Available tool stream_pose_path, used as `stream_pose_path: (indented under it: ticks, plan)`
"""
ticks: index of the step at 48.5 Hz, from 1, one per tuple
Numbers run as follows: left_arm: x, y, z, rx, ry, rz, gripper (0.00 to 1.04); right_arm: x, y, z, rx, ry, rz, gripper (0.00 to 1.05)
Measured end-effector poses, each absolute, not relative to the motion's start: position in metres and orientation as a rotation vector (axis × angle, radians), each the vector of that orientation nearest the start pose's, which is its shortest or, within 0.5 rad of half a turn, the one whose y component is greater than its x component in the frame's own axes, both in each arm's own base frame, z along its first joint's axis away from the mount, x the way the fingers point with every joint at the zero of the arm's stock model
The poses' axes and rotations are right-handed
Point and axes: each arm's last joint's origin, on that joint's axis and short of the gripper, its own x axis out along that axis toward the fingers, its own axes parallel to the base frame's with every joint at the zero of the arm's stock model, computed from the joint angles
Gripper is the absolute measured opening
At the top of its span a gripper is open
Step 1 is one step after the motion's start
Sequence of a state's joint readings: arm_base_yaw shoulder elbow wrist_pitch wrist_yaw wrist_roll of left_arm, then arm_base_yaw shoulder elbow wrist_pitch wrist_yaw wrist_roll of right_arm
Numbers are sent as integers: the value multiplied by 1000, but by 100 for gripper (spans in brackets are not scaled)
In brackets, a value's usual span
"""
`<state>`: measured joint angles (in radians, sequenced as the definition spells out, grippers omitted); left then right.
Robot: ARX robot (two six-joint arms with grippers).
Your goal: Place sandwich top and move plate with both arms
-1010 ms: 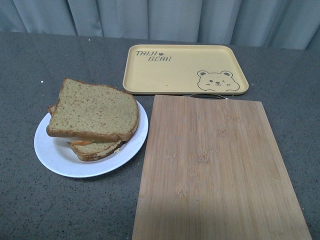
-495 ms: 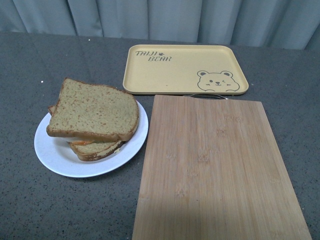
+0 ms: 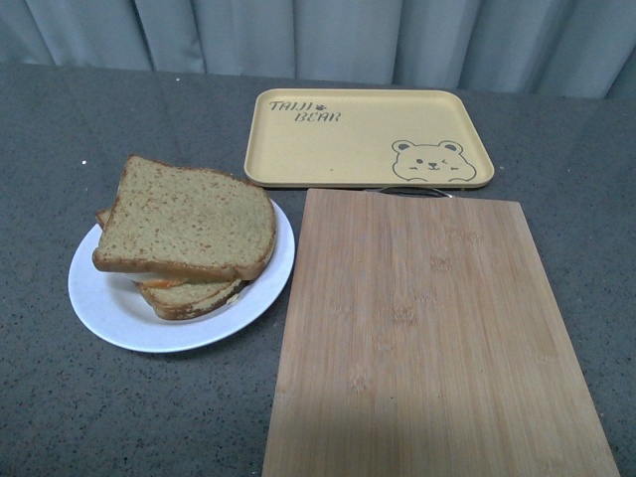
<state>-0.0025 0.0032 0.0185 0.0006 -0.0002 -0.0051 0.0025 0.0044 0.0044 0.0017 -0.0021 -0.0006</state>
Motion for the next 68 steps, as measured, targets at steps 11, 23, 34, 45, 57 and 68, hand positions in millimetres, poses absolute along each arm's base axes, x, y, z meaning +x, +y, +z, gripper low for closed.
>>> stream_pose_path:
  ticks: [11,23,34,45,57,68]
  plan:
    - [97,0,170,-5,-16,-3,98,98,0,165,0,-2,5,97]
    - [103,0,166,-93,170,-6,98,98,0,165,0,-2,5,95]
    - [152,-5,164,-389,410,-22,98,98,0,165,0,-2,5,95]
    - [195,-10,131,-691,730,19,98,98,0,165,0,-2,4,95]
    - [217,-22,104,-782,854,93,98,98,0,165,0,-2,4,95]
    - [230,-33,74,-804,919,144,98,98,0,165,0,-2,5,95]
